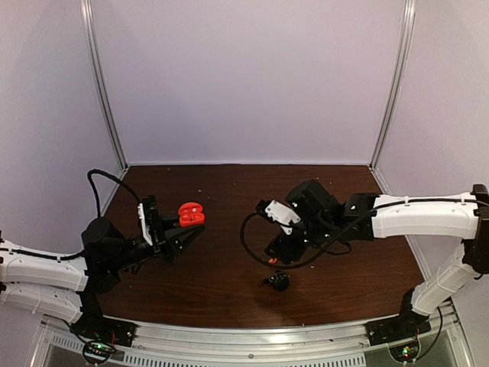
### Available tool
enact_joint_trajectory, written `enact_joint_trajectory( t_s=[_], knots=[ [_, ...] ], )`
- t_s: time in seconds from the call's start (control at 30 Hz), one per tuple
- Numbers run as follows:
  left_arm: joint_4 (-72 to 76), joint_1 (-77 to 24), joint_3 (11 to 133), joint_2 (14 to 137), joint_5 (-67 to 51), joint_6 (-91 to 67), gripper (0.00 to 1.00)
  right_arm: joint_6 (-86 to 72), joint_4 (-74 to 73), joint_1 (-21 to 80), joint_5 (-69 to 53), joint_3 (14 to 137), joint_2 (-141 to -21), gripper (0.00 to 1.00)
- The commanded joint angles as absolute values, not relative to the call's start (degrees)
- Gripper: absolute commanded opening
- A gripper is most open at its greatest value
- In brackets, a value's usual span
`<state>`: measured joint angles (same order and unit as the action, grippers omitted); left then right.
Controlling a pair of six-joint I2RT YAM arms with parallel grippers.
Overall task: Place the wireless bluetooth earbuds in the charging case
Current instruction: Pick up the right earbud from the center of the board.
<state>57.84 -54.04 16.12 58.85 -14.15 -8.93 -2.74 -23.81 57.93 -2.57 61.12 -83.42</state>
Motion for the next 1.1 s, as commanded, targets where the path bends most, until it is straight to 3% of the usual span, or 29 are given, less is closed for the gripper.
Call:
enact_joint_trajectory(
  t_s=[0.0, 0.33, 1.07],
  knots=[
    [58.6, -53.7, 15.6, 58.4, -14.0, -9.8, 0.01, -1.0, -27.1, 57.9, 0.4, 60.8, -88.9, 0.7],
    [58.6, -53.7, 15.7, 58.5, -15.3, -9.4, 0.01, 3.2, -27.4, 55.5, 0.1, 66.3, -101.8, 0.66],
    [59.8, -53.7, 16.5, 59.9, -15.5, -9.0, 0.01, 8.5, -32.8, 52.5, -2.7, 73.1, -110.7, 0.68]
  ],
)
